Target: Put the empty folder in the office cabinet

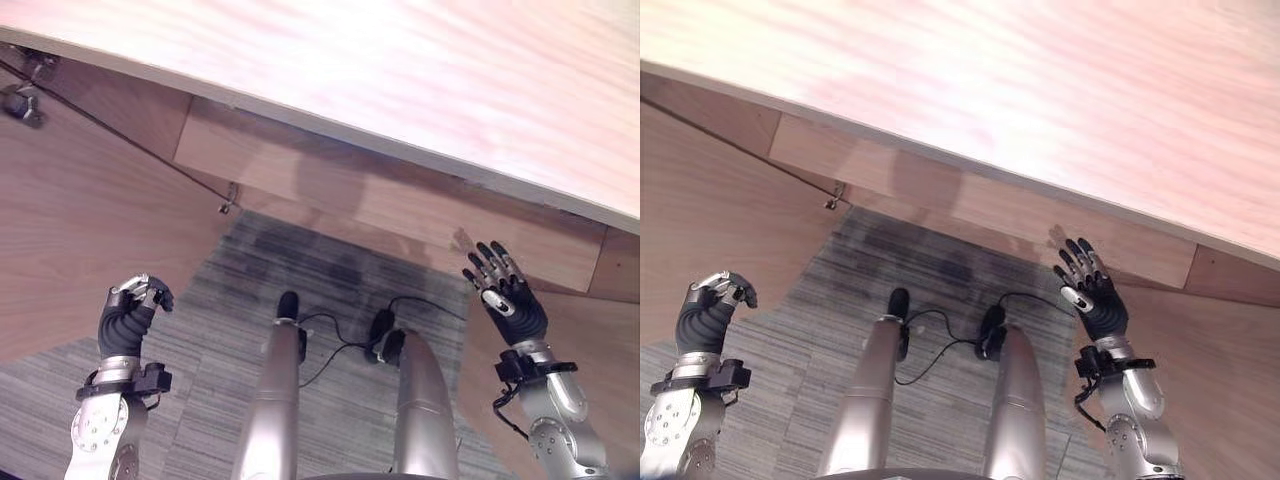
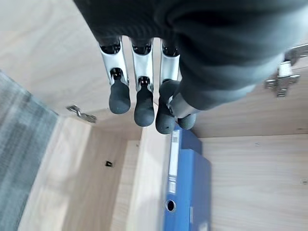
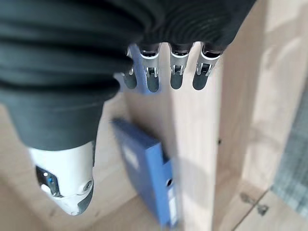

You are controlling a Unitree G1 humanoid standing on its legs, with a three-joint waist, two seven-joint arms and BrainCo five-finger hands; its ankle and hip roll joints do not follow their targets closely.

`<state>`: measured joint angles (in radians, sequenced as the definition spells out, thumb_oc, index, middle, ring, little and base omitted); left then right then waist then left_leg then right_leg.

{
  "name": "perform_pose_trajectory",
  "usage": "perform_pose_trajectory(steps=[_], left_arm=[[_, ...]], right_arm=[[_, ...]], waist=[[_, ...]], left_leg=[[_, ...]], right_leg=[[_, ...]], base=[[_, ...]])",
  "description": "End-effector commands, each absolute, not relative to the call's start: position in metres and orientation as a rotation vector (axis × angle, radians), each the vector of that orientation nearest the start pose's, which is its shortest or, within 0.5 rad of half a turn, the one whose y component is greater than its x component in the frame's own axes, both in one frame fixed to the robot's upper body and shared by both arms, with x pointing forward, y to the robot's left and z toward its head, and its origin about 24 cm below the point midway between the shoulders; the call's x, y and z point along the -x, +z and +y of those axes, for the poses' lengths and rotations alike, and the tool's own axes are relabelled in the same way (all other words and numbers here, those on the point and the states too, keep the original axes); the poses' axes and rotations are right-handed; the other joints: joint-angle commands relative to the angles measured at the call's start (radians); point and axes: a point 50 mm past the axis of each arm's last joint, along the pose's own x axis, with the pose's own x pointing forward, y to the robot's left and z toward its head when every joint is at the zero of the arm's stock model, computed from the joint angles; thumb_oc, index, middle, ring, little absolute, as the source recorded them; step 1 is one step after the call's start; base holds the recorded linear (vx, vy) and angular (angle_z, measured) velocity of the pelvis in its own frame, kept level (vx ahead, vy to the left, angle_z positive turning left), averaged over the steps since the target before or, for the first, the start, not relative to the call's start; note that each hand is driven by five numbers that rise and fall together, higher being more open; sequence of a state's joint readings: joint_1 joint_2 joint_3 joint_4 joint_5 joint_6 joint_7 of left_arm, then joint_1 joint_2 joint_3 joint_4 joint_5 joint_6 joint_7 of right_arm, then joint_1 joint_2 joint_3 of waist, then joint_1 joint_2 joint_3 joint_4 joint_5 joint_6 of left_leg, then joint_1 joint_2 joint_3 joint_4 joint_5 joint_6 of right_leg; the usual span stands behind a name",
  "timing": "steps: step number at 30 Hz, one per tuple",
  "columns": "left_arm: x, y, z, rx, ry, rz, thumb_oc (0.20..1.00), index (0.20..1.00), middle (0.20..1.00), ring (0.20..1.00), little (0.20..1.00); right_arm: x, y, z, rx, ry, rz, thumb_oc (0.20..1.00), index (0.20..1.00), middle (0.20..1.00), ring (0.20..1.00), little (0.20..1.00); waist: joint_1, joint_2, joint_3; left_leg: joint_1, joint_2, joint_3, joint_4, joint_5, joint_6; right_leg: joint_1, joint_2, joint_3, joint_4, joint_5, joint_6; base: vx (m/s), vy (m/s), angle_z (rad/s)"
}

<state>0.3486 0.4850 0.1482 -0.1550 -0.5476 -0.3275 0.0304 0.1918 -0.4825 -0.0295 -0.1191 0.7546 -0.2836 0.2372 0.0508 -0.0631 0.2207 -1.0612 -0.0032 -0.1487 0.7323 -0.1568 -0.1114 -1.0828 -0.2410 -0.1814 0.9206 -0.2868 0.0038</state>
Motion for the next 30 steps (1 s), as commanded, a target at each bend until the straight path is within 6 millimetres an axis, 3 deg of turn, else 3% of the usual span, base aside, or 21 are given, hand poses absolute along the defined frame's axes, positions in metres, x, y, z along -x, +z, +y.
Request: perform_pose_trajectory(steps=[1, 4, 10, 13, 21, 22, 23, 27, 30], left_arm=[[-0.177, 0.079, 0.275, 0.016, 0.109, -0.200, 0.200, 0.200, 0.200, 0.200, 0.200], [-0.169, 0.060, 0.270, 0.003, 0.016, -0.068, 0.200, 0.200, 0.200, 0.200, 0.200], [-0.134, -0.026, 0.273, -0.110, -0.066, 0.402, 0.200, 0.200, 0.200, 0.200, 0.200], [-0.127, -0.050, 0.272, -0.129, -0.033, 0.496, 0.200, 0.200, 0.200, 0.200, 0.200], [-0.128, -0.084, 0.263, -0.153, 0.034, 0.605, 0.200, 0.200, 0.200, 0.200, 0.200], [-0.132, -0.091, 0.261, -0.165, 0.062, 0.623, 0.498, 0.498, 0.498, 0.498, 0.498], [-0.133, -0.101, 0.261, -0.176, 0.100, 0.674, 1.000, 1.000, 1.000, 1.000, 1.000], [-0.138, -0.118, 0.257, -0.179, 0.182, 0.756, 1.000, 1.000, 1.000, 1.000, 1.000], [-0.132, -0.128, 0.256, -0.191, 0.229, 0.826, 1.000, 1.000, 1.000, 1.000, 1.000]], right_arm=[[-0.208, 0.107, -0.239, -0.157, 0.205, -0.372, 0.200, 0.200, 0.200, 0.200, 0.200], [-0.207, 0.118, -0.237, -0.135, 0.218, -0.418, 0.200, 0.200, 0.200, 0.200, 0.200], [-0.215, 0.136, -0.229, -0.069, 0.240, -0.499, 0.200, 0.200, 0.200, 0.200, 0.200], [-0.224, 0.143, -0.222, -0.020, 0.227, -0.540, 0.200, 0.200, 0.200, 0.200, 0.200], [-0.248, 0.151, -0.208, 0.033, 0.149, -0.607, 0.200, 0.200, 0.200, 0.200, 0.200], [-0.255, 0.151, -0.201, 0.022, 0.139, -0.609, 0.200, 0.200, 0.200, 0.200, 0.200], [-0.263, 0.148, -0.196, 0.023, 0.126, -0.596, 0.200, 0.200, 0.200, 0.200, 0.200], [-0.280, 0.148, -0.181, -0.004, 0.127, -0.590, 0.200, 0.200, 0.200, 0.200, 0.200], [-0.289, 0.162, -0.178, -0.002, 0.104, -0.641, 0.200, 0.200, 0.200, 0.200, 0.200]], waist=[[-0.007, 0.005, -0.030], [-0.002, 0.008, -0.029], [0.003, 0.015, -0.015], [0.007, 0.015, -0.009], [0.019, 0.017, -0.008], [0.023, 0.016, -0.009], [0.028, 0.016, -0.014], [0.038, 0.014, -0.023], [0.050, 0.017, -0.032]], left_leg=[[-0.023, -0.034, 0.012, -0.008, -0.064, 0.122], [-0.022, -0.040, 0.006, -0.019, -0.057, 0.123], [-0.027, -0.038, -0.005, -0.023, -0.048, 0.126], [-0.028, -0.036, -0.008, -0.019, -0.046, 0.127], [-0.032, -0.040, -0.013, -0.016, -0.045, 0.128], [-0.034, -0.041, -0.014, -0.013, -0.045, 0.128], [-0.035, -0.040, -0.013, -0.011, -0.045, 0.127], [-0.050, -0.040, -0.018, 0.024, -0.052, 0.122], [-0.107, -0.045, -0.014, 0.114, -0.083, 0.119]], right_leg=[[0.042, 0.022, -0.005, -0.135, 0.040, 0.022], [0.044, 0.018, -0.011, -0.140, 0.041, 0.024], [0.045, 0.009, -0.009, -0.135, 0.039, 0.028], [0.043, 0.007, -0.010, -0.127, 0.038, 0.028], [0.036, 0.006, -0.009, -0.110, 0.027, 0.025], [0.033, 0.006, -0.009, -0.100, 0.022, 0.024], [0.028, 0.006, -0.008, -0.092, 0.017, 0.022], [0.016, 0.000, -0.007, -0.056, -0.005, 0.011], [-0.033, -0.012, 0.004, 0.021, -0.040, -0.005]], base=[[-0.02, -0.013, 0.22], [-0.01, -0.019, 0.14], [0.00, -0.001, 0.03], [0.00, 0.000, 0.00], [0.00, -0.002, 0.02], [0.01, -0.016, 0.04], [0.01, -0.019, 0.05], [0.01, -0.039, 0.06], [0.00, -0.036, 0.09]])
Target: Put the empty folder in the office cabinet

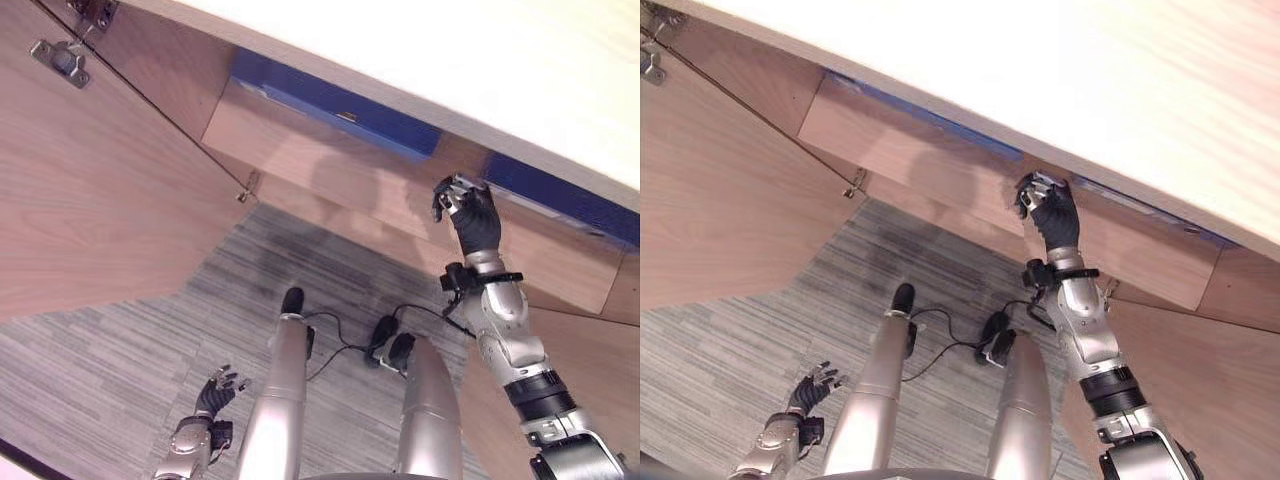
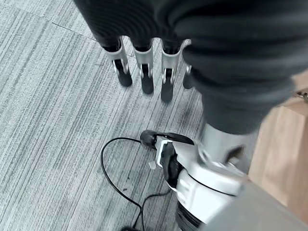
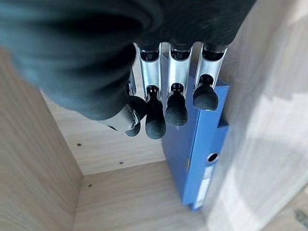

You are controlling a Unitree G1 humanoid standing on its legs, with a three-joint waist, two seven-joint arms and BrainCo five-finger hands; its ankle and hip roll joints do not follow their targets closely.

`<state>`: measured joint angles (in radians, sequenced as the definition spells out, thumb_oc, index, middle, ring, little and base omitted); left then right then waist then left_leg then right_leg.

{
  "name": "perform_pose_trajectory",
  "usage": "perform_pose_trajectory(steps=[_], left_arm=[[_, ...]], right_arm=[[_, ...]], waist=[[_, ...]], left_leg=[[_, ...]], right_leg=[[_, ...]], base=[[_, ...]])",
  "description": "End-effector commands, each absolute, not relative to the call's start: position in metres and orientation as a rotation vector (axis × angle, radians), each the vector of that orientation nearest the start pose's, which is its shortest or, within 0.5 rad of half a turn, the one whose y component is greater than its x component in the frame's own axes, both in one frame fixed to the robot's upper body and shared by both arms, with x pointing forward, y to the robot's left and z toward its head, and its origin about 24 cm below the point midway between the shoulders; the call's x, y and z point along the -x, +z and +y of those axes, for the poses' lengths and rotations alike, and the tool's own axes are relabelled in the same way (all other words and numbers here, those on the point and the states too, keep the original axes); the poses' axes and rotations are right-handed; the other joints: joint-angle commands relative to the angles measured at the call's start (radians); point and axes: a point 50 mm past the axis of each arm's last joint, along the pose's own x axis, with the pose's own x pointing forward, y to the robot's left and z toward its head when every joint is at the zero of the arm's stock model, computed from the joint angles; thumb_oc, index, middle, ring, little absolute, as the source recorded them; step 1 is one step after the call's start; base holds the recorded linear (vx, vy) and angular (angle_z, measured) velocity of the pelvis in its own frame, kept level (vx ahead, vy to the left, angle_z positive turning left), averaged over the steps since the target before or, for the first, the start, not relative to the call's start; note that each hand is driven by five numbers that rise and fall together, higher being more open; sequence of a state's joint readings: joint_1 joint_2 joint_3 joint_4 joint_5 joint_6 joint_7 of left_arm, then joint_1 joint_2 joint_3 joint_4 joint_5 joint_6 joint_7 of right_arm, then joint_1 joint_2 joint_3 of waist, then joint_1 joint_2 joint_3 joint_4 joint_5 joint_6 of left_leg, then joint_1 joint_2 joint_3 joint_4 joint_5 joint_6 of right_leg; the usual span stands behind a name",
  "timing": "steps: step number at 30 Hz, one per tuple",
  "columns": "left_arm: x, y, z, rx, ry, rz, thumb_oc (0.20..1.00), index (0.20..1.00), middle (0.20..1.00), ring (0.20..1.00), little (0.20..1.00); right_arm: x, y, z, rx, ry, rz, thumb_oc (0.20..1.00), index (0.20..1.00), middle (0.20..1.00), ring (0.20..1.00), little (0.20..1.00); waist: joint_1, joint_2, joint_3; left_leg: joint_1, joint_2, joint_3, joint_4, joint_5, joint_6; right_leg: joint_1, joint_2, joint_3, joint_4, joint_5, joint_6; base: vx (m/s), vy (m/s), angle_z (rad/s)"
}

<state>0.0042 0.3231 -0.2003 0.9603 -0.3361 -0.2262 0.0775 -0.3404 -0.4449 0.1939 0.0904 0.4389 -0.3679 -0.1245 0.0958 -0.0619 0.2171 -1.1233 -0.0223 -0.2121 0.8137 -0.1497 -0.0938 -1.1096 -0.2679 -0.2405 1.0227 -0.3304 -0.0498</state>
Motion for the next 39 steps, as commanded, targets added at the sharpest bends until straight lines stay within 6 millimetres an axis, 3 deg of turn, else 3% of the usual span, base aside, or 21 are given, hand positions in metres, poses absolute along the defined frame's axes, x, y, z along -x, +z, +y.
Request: perform_pose_trajectory(steps=[1, 8, 13, 18, 22, 33, 39], left_arm=[[-0.132, -0.128, 0.256, -0.190, 0.229, 0.826, 1.000, 1.000, 1.000, 1.000, 1.000], [-0.127, -0.133, 0.256, -0.209, 0.223, 0.878, 1.000, 1.000, 1.000, 1.000, 1.000], [-0.126, -0.132, 0.260, -0.221, 0.227, 0.876, 1.000, 1.000, 1.000, 1.000, 1.000], [-0.130, -0.126, 0.268, -0.236, 0.208, 0.837, 1.000, 1.000, 1.000, 1.000, 1.000], [-0.129, -0.124, 0.272, -0.240, 0.210, 0.835, 1.000, 1.000, 1.000, 1.000, 1.000], [-0.118, -0.123, 0.284, -0.250, 0.210, 0.854, 1.000, 1.000, 1.000, 1.000, 1.000], [-0.114, -0.120, 0.291, -0.243, 0.239, 0.855, 1.000, 1.000, 1.000, 1.000, 1.000]], right_arm=[[-0.289, 0.162, -0.178, -0.002, 0.104, -0.641, 0.200, 0.200, 0.200, 0.200, 0.200], [-0.308, 0.209, -0.181, 0.042, -0.015, -0.796, 0.200, 0.200, 0.200, 0.200, 0.200], [-0.313, 0.224, -0.198, 0.050, -0.108, -0.838, 0.200, 0.200, 0.200, 0.200, 0.200], [-0.320, 0.244, -0.228, 0.091, -0.241, -0.870, 0.200, 0.200, 0.200, 0.200, 0.200], [-0.329, 0.253, -0.234, 0.090, -0.278, -0.862, 0.200, 0.200, 0.200, 0.200, 0.200], [-0.352, 0.300, -0.235, 0.098, -0.304, -0.884, 0.200, 0.200, 0.200, 0.200, 0.200], [-0.366, 0.321, -0.217, 0.085, -0.268, -0.872, 0.200, 0.200, 0.200, 0.200, 0.200]], waist=[[0.005, 0.016, -0.029], [0.019, 0.035, -0.036], [0.024, 0.038, -0.042], [0.033, 0.045, -0.044], [0.041, 0.049, -0.045], [0.077, 0.054, -0.054], [0.100, 0.064, -0.047]], left_leg=[[-0.046, -0.026, 0.050, 0.034, -0.090, 0.102], [-0.168, -0.042, 0.077, 0.181, -0.131, 0.110], [-0.181, -0.048, 0.080, 0.179, -0.129, 0.113], [-0.185, -0.061, 0.073, 0.181, -0.132, 0.111], [-0.185, -0.060, 0.077, 0.181, -0.133, 0.112], [-0.192, -0.068, 0.074, 0.182, -0.131, 0.109], [-0.192, -0.073, 0.073, 0.178, -0.126, 0.107]], right_leg=[[-0.008, 0.015, 0.064, -0.080, 0.003, 0.049], [-0.116, 0.008, 0.068, 0.034, -0.027, 0.039], [-0.126, 0.009, 0.066, 0.042, -0.029, 0.041], [-0.129, 0.004, 0.063, 0.057, -0.051, 0.039], [-0.125, 0.000, 0.058, 0.051, -0.045, 0.040], [-0.131, 0.000, 0.062, 0.061, -0.055, 0.036], [-0.129, -0.005, 0.060, 0.065, -0.055, 0.035]], base=[[-0.01, -0.010, 0.07], [0.01, 0.002, -0.03], [0.00, 0.009, 0.06], [0.01, -0.009, -0.01], [0.00, 0.015, 0.11], [0.00, 0.004, 0.02], [0.00, 0.000, 0.00]])
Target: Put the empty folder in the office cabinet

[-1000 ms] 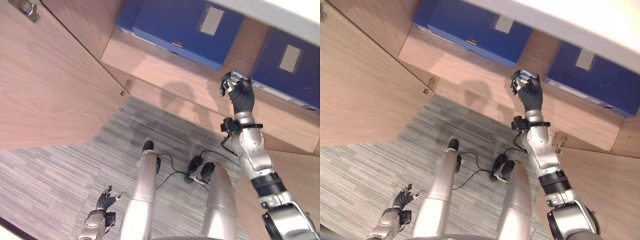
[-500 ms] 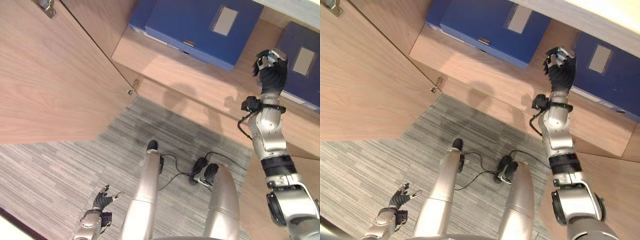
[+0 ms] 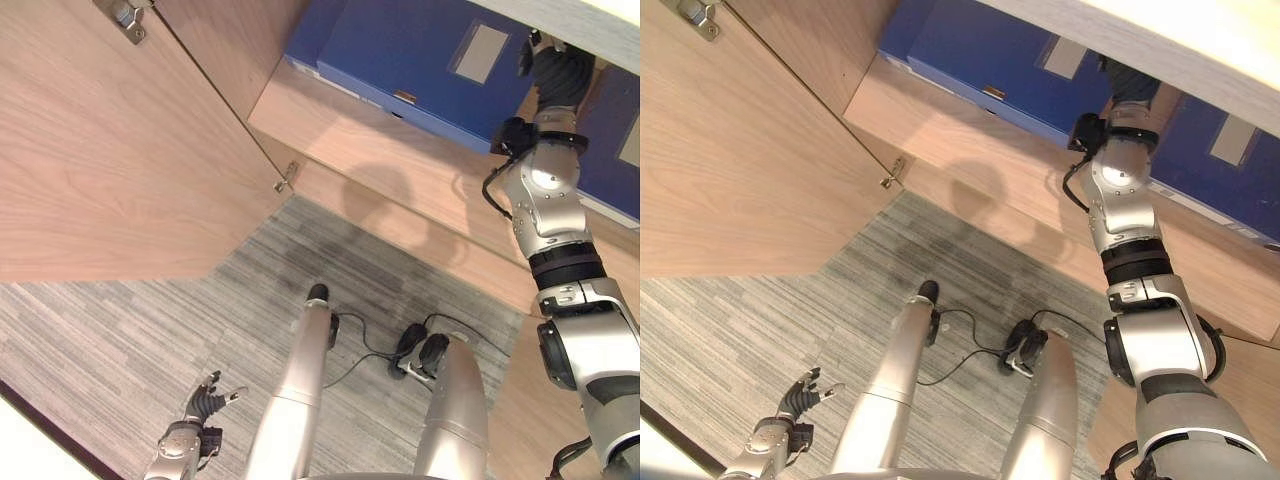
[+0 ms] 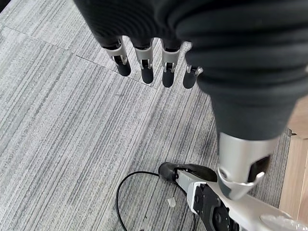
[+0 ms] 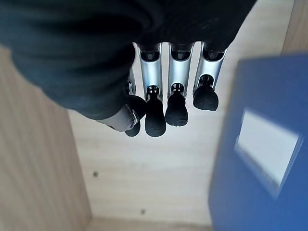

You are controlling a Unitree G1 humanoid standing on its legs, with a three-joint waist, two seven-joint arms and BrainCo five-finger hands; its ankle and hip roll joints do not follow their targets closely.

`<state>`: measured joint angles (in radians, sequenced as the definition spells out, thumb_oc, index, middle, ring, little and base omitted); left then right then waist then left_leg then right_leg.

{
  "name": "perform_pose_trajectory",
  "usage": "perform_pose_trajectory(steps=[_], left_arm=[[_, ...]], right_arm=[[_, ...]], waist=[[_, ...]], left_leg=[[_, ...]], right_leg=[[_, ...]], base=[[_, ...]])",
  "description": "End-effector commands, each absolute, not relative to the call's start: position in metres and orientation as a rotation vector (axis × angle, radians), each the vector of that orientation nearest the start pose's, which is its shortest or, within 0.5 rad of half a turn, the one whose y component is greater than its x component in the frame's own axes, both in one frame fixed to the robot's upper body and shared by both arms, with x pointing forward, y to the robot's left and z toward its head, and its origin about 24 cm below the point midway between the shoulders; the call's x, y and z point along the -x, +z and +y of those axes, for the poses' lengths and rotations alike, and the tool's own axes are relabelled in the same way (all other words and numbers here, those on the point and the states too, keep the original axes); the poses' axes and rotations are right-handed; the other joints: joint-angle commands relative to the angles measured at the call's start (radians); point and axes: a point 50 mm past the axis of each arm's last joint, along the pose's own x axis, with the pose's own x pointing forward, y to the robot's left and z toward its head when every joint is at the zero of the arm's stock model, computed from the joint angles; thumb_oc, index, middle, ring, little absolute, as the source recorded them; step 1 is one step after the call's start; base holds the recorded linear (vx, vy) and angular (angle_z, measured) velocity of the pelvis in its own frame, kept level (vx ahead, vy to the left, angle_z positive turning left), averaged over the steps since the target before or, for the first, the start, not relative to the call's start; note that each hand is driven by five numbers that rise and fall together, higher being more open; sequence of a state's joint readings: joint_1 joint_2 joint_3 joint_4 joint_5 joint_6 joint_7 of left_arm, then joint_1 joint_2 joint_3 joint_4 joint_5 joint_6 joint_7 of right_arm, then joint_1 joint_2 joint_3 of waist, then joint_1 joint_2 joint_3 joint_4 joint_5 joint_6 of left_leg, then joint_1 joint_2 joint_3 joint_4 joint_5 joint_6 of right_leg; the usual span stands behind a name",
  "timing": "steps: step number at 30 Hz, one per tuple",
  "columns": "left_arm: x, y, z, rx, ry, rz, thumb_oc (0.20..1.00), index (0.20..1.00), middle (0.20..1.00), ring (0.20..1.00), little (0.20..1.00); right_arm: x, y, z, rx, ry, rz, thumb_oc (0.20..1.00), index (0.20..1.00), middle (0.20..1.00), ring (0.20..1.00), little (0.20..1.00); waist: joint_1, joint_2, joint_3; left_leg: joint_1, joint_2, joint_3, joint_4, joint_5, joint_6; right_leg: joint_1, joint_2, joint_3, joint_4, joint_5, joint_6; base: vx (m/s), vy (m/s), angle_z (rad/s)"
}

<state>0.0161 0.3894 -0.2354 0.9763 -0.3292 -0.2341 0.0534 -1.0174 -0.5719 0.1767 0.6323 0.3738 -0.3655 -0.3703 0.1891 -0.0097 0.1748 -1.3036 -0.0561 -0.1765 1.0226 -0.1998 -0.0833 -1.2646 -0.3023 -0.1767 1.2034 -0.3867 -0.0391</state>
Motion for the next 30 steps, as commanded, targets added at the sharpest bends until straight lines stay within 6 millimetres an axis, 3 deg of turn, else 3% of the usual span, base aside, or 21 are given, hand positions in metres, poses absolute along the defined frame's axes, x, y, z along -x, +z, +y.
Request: perform_pose_trajectory(steps=[1, 9, 17, 21, 30], left_arm=[[-0.113, -0.120, 0.292, -0.242, 0.241, 0.854, 1.000, 1.000, 1.000, 1.000, 1.000], [-0.111, -0.119, 0.296, -0.226, 0.260, 0.855, 1.000, 1.000, 1.000, 1.000, 1.000], [-0.113, -0.118, 0.296, -0.222, 0.262, 0.841, 1.000, 1.000, 1.000, 1.000, 1.000], [-0.113, -0.120, 0.292, -0.207, 0.263, 0.845, 1.000, 1.000, 1.000, 1.000, 1.000], [-0.110, -0.125, 0.284, -0.188, 0.267, 0.865, 1.000, 1.000, 1.000, 1.000, 1.000]], right_arm=[[-0.368, 0.325, -0.214, 0.079, -0.263, -0.870, 0.200, 0.200, 0.200, 0.200, 0.200], [-0.377, 0.341, -0.194, 0.040, -0.218, -0.857, 0.200, 0.200, 0.200, 0.200, 0.200], [-0.377, 0.346, -0.192, 0.013, -0.216, -0.859, 0.200, 0.200, 0.200, 0.200, 0.200], [-0.373, 0.338, -0.199, 0.037, -0.225, -0.867, 0.200, 0.200, 0.200, 0.200, 0.200], [-0.327, 0.341, -0.228, 0.021, -0.263, -1.083, 0.200, 0.200, 0.200, 0.200, 0.200]], waist=[[0.010, 0.013, -0.003], [0.035, 0.024, 0.010], [0.050, 0.030, 0.027], [0.042, 0.028, 0.031], [0.010, 0.018, 0.032]], left_leg=[[-0.012, -0.039, 0.038, -0.033, -0.075, 0.096], [-0.017, -0.050, 0.035, -0.041, -0.066, 0.095], [-0.018, -0.055, 0.034, -0.060, -0.054, 0.095], [-0.019, -0.059, 0.031, -0.069, -0.049, 0.096], [-0.009, -0.057, 0.025, -0.109, -0.041, 0.098]], right_leg=[[0.027, 0.029, -0.004, -0.117, 0.002, 0.024], [0.027, 0.021, -0.003, -0.119, 0.001, 0.025], [0.031, 0.012, -0.007, -0.129, 0.002, 0.025], [0.031, 0.010, -0.007, -0.133, 0.002, 0.026], [0.036, 0.013, -0.009, -0.164, 0.013, 0.029]], base=[[0.00, 0.000, 0.00], [0.00, 0.012, 0.05], [0.00, 0.006, 0.03], [0.02, 0.018, 0.04], [0.00, 0.000, 0.00]])
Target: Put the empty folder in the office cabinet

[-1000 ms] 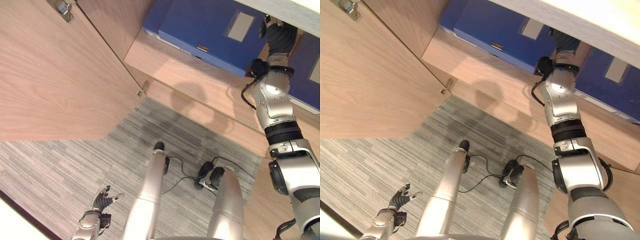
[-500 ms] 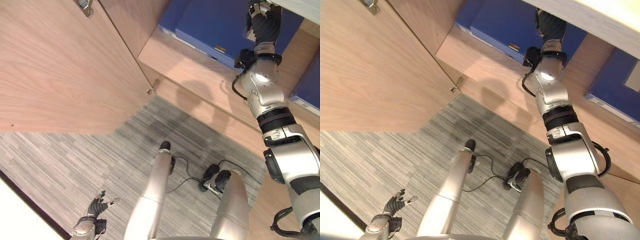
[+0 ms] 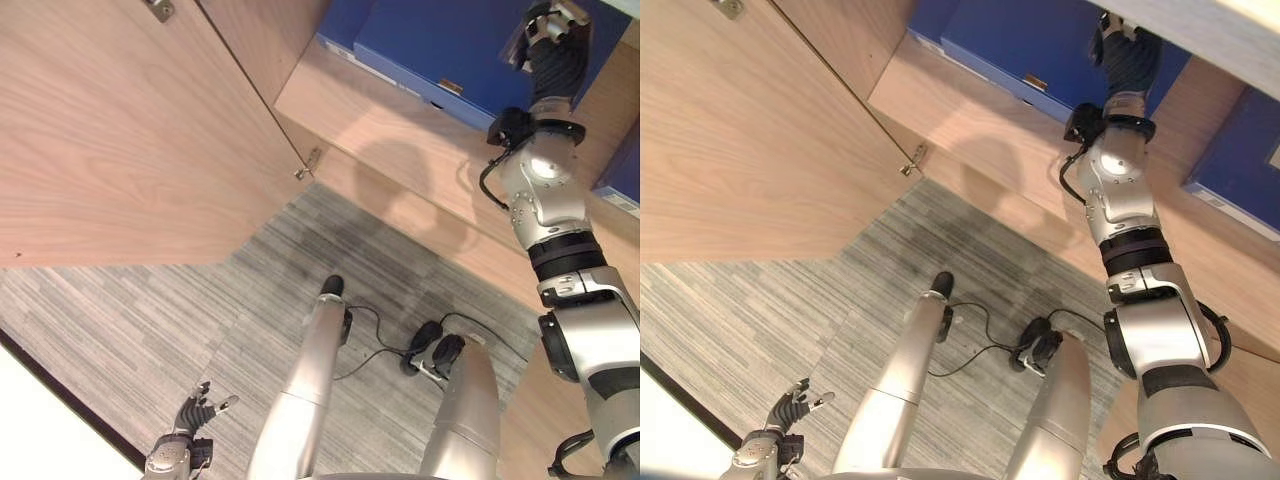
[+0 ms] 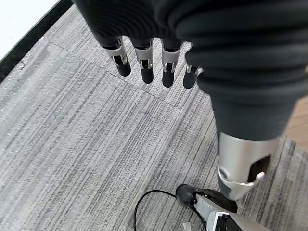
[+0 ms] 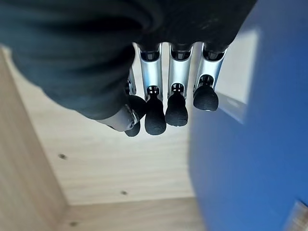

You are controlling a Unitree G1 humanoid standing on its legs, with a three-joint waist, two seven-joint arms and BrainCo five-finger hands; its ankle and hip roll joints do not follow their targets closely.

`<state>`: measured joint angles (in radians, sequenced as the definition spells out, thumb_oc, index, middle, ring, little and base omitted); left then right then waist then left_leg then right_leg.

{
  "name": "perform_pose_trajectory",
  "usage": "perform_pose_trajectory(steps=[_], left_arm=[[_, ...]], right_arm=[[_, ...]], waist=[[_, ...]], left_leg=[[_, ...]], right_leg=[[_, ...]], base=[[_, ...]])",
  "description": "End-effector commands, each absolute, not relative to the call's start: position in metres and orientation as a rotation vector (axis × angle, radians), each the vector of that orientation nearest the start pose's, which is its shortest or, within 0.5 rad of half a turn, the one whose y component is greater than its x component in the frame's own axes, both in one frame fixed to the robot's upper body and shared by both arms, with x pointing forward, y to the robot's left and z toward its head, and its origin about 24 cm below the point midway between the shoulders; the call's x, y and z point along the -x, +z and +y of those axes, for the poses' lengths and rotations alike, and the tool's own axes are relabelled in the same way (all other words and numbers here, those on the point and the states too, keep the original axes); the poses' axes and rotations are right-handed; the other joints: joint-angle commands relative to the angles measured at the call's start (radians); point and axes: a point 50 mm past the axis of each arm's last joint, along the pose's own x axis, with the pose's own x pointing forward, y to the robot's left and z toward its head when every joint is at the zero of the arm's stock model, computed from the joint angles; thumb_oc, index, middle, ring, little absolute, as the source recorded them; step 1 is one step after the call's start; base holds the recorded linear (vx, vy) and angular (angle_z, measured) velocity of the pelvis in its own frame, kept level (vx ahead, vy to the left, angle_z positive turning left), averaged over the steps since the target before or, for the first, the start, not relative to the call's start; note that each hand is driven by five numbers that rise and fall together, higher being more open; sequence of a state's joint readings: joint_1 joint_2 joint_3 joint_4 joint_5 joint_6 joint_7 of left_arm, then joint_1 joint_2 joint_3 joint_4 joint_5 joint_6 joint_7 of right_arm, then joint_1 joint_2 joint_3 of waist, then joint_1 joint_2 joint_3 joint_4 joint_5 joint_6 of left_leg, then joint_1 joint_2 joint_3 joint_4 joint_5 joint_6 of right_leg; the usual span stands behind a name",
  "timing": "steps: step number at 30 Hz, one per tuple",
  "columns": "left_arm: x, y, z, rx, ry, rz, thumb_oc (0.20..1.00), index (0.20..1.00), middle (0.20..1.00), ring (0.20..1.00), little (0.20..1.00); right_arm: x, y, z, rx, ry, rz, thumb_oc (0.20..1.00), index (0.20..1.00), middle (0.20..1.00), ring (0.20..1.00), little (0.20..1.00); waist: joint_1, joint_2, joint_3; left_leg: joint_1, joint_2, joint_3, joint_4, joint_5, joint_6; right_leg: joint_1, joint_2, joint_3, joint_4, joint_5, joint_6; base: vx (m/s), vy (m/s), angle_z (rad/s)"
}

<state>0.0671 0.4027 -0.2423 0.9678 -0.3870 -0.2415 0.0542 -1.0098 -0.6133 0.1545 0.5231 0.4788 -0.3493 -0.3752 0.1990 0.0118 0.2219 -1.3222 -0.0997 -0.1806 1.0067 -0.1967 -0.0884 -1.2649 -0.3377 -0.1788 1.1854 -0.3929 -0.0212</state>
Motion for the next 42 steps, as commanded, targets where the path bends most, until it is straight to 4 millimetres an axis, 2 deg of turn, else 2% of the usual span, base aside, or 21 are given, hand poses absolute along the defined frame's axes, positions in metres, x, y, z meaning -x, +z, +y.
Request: perform_pose_trajectory(steps=[1, 5, 9, 11, 12, 14, 15, 16, 17, 22, 27, 32, 42], left_arm=[[-0.110, -0.127, 0.283, -0.180, 0.273, 0.871, 1.000, 1.000, 1.000, 1.000, 1.000], [-0.107, -0.130, 0.279, -0.171, 0.274, 0.885, 1.000, 1.000, 1.000, 1.000, 1.000], [-0.103, -0.132, 0.278, -0.174, 0.272, 0.900, 1.000, 1.000, 1.000, 1.000, 1.000], [-0.103, -0.131, 0.280, -0.173, 0.279, 0.900, 1.000, 1.000, 1.000, 1.000, 1.000], [-0.103, -0.131, 0.280, -0.173, 0.279, 0.900, 1.000, 1.000, 1.000, 1.000, 1.000], [-0.106, -0.130, 0.282, -0.183, 0.279, 0.891, 1.000, 1.000, 1.000, 1.000, 1.000], [-0.107, -0.129, 0.282, -0.181, 0.275, 0.883, 1.000, 1.000, 1.000, 1.000, 1.000], [-0.107, -0.129, 0.282, -0.181, 0.276, 0.883, 1.000, 1.000, 1.000, 1.000, 1.000], [-0.107, -0.129, 0.282, -0.181, 0.271, 0.882, 1.000, 1.000, 1.000, 1.000, 1.000], [-0.105, -0.128, 0.284, -0.180, 0.263, 0.879, 1.000, 1.000, 1.000, 1.000, 1.000], [-0.100, -0.129, 0.287, -0.178, 0.275, 0.905, 1.000, 1.000, 1.000, 1.000, 1.000], [-0.101, -0.128, 0.288, -0.171, 0.275, 0.897, 1.000, 1.000, 1.000, 1.000, 1.000], [-0.102, -0.126, 0.291, -0.165, 0.281, 0.888, 1.000, 1.000, 1.000, 1.000, 1.000]], right_arm=[[-0.314, 0.341, -0.232, 0.009, -0.264, -1.142, 0.200, 0.200, 0.200, 0.200, 0.200], [-0.293, 0.335, -0.240, 0.027, -0.288, -1.212, 0.200, 0.200, 0.200, 0.200, 0.200], [-0.286, 0.327, -0.256, 0.094, -0.353, -1.199, 0.200, 0.200, 0.200, 0.200, 0.200], [-0.292, 0.314, -0.271, 0.118, -0.417, -1.124, 0.200, 0.200, 0.200, 0.200, 0.200], [-0.293, 0.314, -0.272, 0.118, -0.418, -1.124, 0.200, 0.200, 0.200, 0.200, 0.200], [-0.305, 0.298, -0.285, 0.139, -0.481, -1.013, 0.200, 0.200, 0.200, 0.200, 0.200], [-0.319, 0.283, -0.294, 0.123, -0.518, -0.908, 0.200, 0.200, 0.200, 0.200, 0.200], [-0.319, 0.284, -0.294, 0.122, -0.517, -0.909, 0.200, 0.200, 0.200, 0.200, 0.200], [-0.328, 0.277, -0.296, 0.119, -0.519, -0.846, 0.200, 0.200, 0.200, 0.200, 0.200], [-0.347, 0.281, -0.289, 0.106, -0.493, -0.779, 0.200, 0.200, 0.200, 0.200, 0.200], [-0.367, 0.282, -0.275, 0.018, -0.431, -0.707, 0.200, 0.200, 0.200, 0.200, 0.200], [-0.374, 0.283, -0.268, 0.030, -0.408, -0.677, 0.200, 0.200, 0.200, 0.200, 0.200], [-0.386, 0.276, -0.268, -0.003, -0.426, -0.584, 0.200, 0.200, 0.200, 0.200, 0.200]], waist=[[-0.011, -0.005, -0.013], [-0.025, -0.009, -0.017], [-0.036, -0.012, -0.018], [-0.040, -0.013, -0.018], [-0.040, -0.013, -0.018], [-0.039, -0.012, -0.018], [-0.036, -0.010, -0.016], [-0.036, -0.010, -0.016], [-0.032, -0.007, -0.016], [-0.017, -0.002, -0.016], [-0.003, 0.003, -0.016], [0.004, 0.005, -0.015], [0.020, 0.015, -0.010]], left_leg=[[0.011, -0.011, 0.027, -0.100, -0.043, 0.105], [0.014, -0.012, 0.030, -0.104, -0.045, 0.107], [0.015, -0.010, 0.031, -0.107, -0.046, 0.109], [0.016, -0.009, 0.030, -0.110, -0.047, 0.109], [0.016, -0.009, 0.030, -0.110, -0.046, 0.109], [0.016, -0.008, 0.029, -0.114, -0.045, 0.109], [0.018, -0.007, 0.028, -0.119, -0.042, 0.109], [0.018, -0.007, 0.028, -0.119, -0.042, 0.109], [0.017, -0.008, 0.029, -0.117, -0.043, 0.109], [0.015, -0.007, 0.030, -0.118, -0.039, 0.107], [0.013, -0.010, 0.032, -0.115, -0.038, 0.106], [0.012, -0.013, 0.031, -0.114, -0.037, 0.106], [0.007, -0.019, 0.028, -0.112, -0.036, 0.105]], right_leg=[[0.038, 0.051, -0.006, -0.151, 0.019, 0.011], [0.038, 0.055, -0.004, -0.156, 0.020, 0.012], [0.032, 0.059, 0.002, -0.155, 0.020, 0.013], [0.032, 0.060, 0.005, -0.156, 0.020, 0.014], [0.031, 0.060, 0.005, -0.156, 0.020, 0.013], [0.030, 0.058, 0.005, -0.158, 0.022, 0.013], [0.030, 0.058, 0.005, -0.160, 0.024, 0.013], [0.030, 0.058, 0.005, -0.160, 0.025, 0.013], [0.029, 0.061, 0.008, -0.159, 0.025, 0.012], [0.027, 0.061, 0.009, -0.158, 0.027, 0.009], [0.028, 0.064, 0.010, -0.158, 0.026, 0.007], [0.028, 0.061, 0.008, -0.154, 0.024, 0.005], [0.026, 0.061, 0.009, -0.150, 0.023, 0.004]], base=[[0.00, 0.000, 0.00], [0.00, 0.000, 0.00], [0.00, 0.005, -0.01], [0.00, 0.000, 0.00], [0.00, 0.000, 0.00], [0.00, 0.000, 0.00], [0.00, 0.000, 0.00], [0.00, 0.000, 0.00], [0.00, 0.000, 0.00], [0.00, 0.000, 0.00], [0.00, 0.000, 0.00], [0.00, 0.000, 0.00], [0.00, 0.000, 0.00]])
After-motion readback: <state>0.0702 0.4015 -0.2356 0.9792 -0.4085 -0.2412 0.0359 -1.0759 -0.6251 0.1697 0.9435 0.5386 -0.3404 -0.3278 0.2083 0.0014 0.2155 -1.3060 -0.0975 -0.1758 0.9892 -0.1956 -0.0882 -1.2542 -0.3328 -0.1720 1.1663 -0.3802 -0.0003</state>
